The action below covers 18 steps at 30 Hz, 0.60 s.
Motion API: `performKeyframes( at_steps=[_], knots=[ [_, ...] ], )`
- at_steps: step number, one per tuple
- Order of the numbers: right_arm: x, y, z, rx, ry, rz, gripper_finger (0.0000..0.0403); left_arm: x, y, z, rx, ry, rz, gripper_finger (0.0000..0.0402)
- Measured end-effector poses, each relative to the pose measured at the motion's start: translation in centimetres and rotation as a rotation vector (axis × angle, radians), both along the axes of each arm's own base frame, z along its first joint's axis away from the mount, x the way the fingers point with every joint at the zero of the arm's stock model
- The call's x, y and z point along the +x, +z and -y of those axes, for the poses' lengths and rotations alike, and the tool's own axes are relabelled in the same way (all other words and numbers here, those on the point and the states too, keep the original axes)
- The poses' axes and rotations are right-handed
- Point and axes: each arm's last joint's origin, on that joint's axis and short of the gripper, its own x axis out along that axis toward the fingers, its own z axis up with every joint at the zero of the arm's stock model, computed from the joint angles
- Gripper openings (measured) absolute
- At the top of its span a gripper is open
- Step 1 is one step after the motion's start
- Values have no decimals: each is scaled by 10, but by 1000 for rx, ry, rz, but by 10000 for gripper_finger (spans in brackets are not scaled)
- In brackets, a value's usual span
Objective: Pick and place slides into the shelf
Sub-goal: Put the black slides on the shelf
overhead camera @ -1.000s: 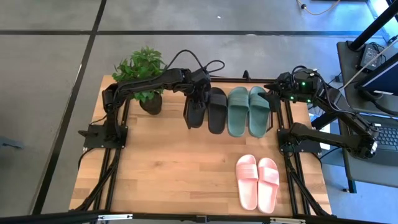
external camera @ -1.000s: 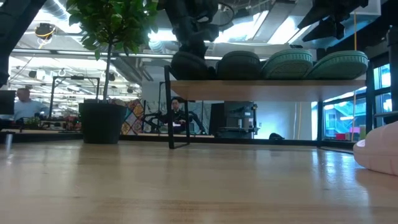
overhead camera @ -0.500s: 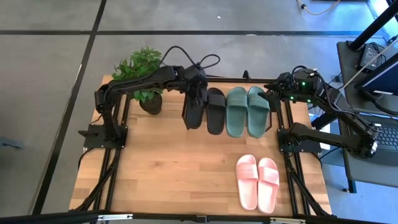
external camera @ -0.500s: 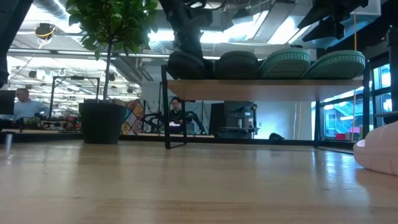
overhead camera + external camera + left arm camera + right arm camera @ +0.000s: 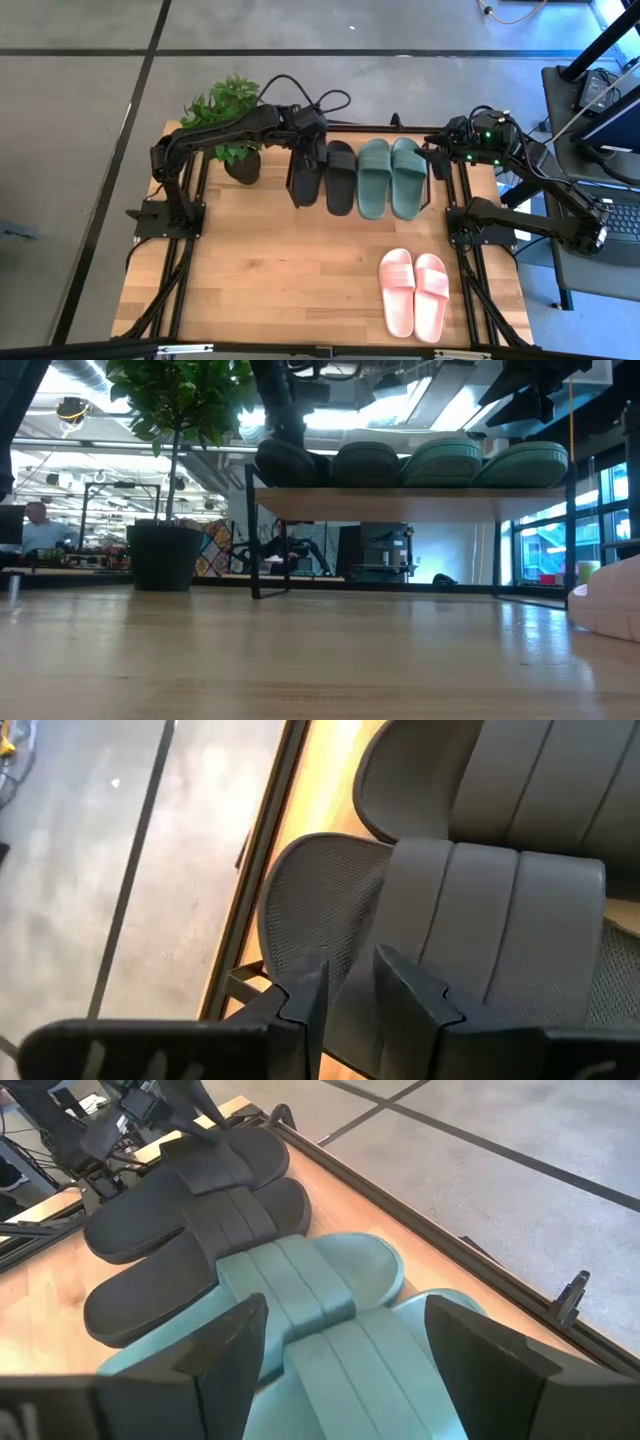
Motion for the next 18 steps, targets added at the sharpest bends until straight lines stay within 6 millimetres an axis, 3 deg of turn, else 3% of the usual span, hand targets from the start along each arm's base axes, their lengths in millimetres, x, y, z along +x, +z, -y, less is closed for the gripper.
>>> performKeyframes(
  at_steps=[9, 18],
  knots=[
    [0, 0, 0, 1, 0, 0, 271, -1, -2, 1, -33, 0, -13, 76],
    [0, 0, 0, 0, -1, 0, 271, 14, -30, 0, -101, -7, -53, 76]
  ],
)
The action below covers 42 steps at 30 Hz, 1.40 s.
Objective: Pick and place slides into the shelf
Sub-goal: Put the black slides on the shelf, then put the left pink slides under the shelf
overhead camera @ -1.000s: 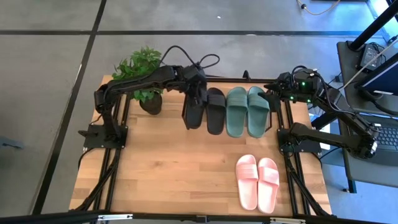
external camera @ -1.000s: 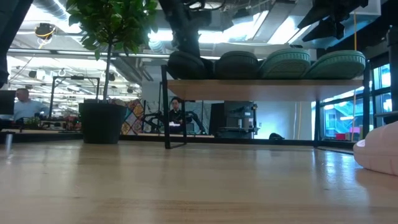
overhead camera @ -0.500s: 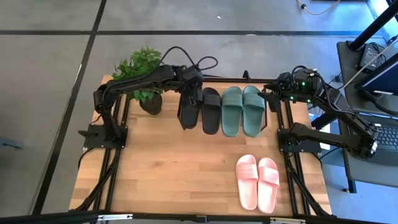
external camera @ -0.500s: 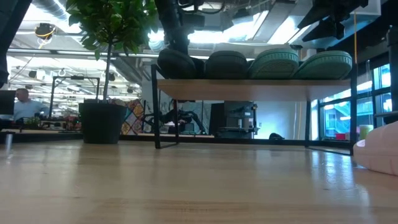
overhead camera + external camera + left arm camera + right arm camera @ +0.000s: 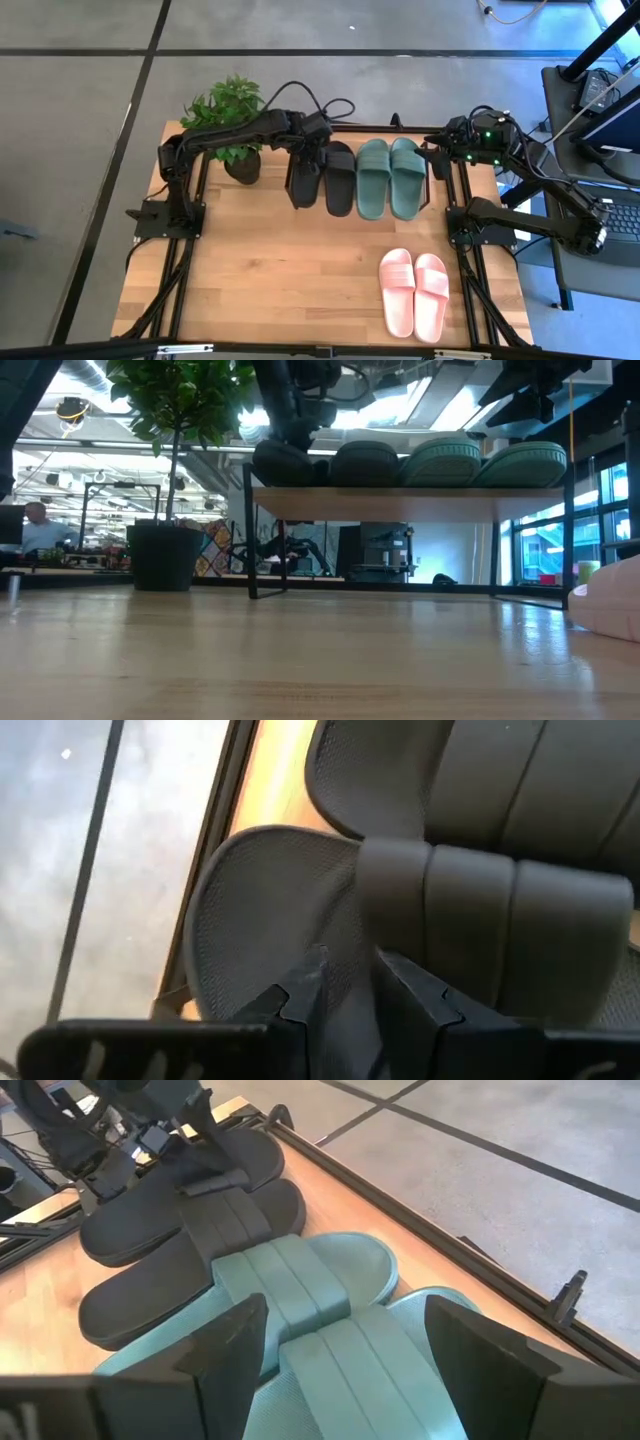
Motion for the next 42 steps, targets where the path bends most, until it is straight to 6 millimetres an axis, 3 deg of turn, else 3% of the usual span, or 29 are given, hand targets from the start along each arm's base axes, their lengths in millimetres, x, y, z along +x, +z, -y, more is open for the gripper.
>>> performKeyframes(
  at_steps=[11, 25, 30, 36, 42],
  knots=[
    [0, 0, 0, 2, -2, 1, 271, 5, -2, 1, 0, -8, 68, 76],
    [0, 0, 0, 2, -2, 1, 271, -27, 55, 14, 77, 9, 213, 76],
    [0, 0, 0, -1, 0, 1, 271, -45, 85, 32, 84, -21, 318, 76],
    [2, 3, -1, -61, 49, 6, 271, -75, 127, 68, 25, -120, 527, 76],
    [4, 33, -18, -178, 211, 62, 271, -103, 146, 107, 22, -199, 707, 76]
  ],
)
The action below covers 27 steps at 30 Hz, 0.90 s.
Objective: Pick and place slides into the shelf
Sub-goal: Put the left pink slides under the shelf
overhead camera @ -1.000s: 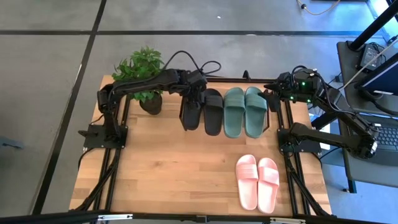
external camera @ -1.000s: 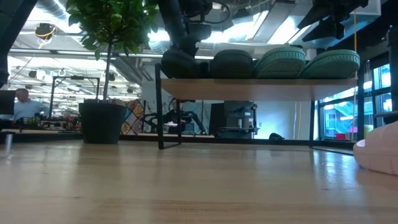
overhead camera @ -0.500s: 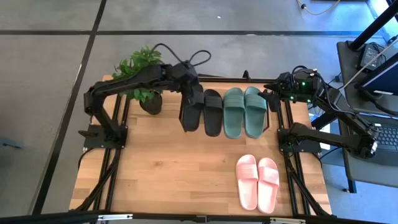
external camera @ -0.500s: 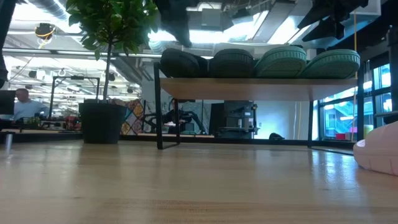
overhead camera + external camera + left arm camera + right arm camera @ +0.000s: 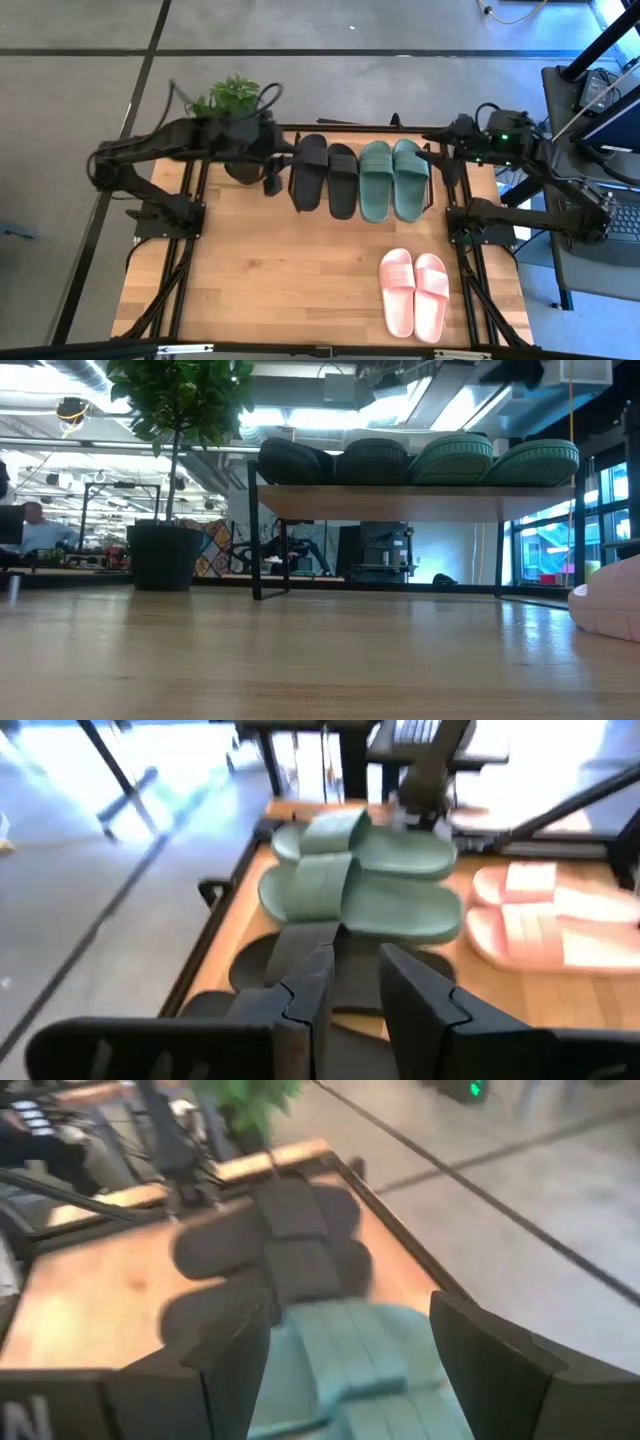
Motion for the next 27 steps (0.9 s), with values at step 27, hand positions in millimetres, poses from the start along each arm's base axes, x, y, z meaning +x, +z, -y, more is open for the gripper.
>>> performKeyframes(
  at_steps=[27],
  knots=[
    [105, 39, -96, -33, 242, -377, 271, -105, -86, 95, -95, -28, 378, 76]
  ],
)
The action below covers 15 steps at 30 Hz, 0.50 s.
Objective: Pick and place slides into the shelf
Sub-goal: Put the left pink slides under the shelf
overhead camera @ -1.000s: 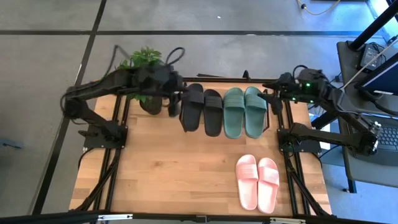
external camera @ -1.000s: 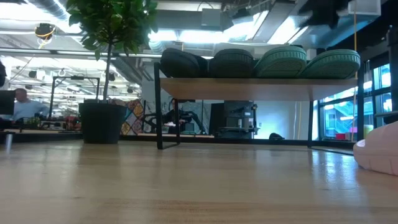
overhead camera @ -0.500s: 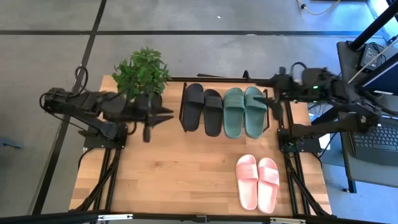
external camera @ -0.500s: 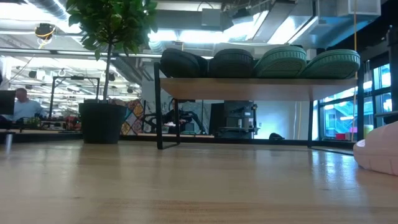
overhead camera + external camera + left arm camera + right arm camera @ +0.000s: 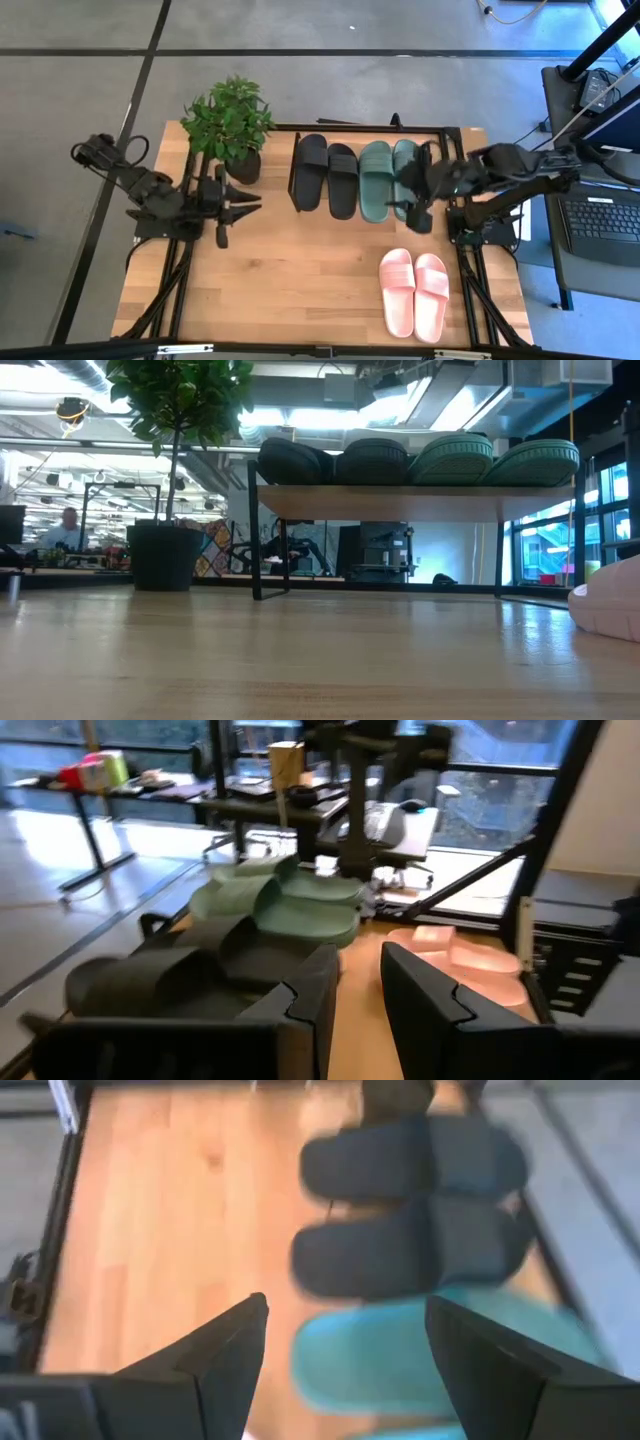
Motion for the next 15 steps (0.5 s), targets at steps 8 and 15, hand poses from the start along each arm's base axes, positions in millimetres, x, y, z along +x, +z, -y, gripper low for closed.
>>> performKeyframes(
  at_steps=[8, 15],
  knots=[
    [-5, -21, -44, 144, -136, -275, 271, -15, -31, 1, -41, 108, 0, 76],
    [-7, -47, -86, 142, -212, -452, 271, -25, -48, -5, -13, 172, 2, 76]
  ],
)
